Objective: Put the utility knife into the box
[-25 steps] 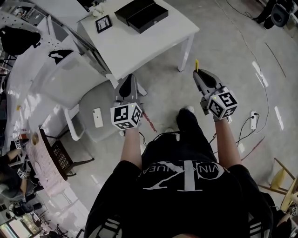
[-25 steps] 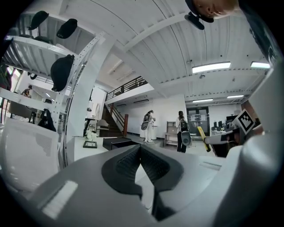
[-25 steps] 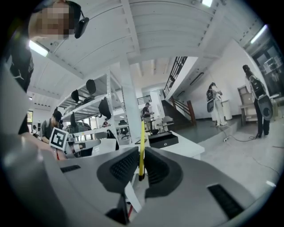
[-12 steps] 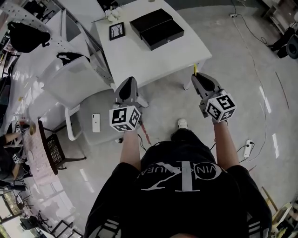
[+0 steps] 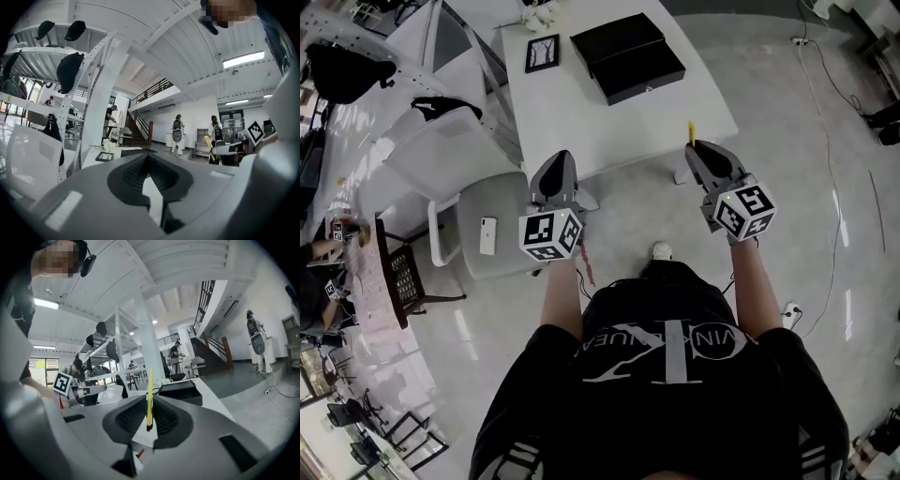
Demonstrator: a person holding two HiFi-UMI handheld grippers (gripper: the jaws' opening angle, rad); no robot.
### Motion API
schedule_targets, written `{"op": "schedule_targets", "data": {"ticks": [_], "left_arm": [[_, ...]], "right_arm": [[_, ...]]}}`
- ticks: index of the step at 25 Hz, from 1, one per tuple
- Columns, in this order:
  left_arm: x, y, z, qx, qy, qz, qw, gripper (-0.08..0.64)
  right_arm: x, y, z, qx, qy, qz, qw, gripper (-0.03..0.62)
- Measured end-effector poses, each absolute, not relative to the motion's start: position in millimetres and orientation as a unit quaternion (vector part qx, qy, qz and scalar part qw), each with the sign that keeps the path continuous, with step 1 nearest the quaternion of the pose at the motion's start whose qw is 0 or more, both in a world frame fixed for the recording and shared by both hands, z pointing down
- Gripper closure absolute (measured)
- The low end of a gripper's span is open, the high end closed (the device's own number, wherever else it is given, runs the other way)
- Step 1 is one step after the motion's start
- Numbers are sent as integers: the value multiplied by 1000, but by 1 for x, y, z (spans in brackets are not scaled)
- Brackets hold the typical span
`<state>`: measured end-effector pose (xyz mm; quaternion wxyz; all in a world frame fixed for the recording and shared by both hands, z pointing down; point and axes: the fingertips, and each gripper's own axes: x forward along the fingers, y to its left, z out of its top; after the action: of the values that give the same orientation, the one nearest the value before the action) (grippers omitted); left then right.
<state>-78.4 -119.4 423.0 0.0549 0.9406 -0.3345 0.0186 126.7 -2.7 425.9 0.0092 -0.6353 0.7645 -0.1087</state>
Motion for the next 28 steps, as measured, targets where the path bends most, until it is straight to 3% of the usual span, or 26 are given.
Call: {"op": "schedule_targets", "data": {"ticks": [28], "left_arm": [[-9,-177,443,914,-398,16,77,549]], "right_arm": [[197,-95,439,-558,821,-116,-28,540]]}}
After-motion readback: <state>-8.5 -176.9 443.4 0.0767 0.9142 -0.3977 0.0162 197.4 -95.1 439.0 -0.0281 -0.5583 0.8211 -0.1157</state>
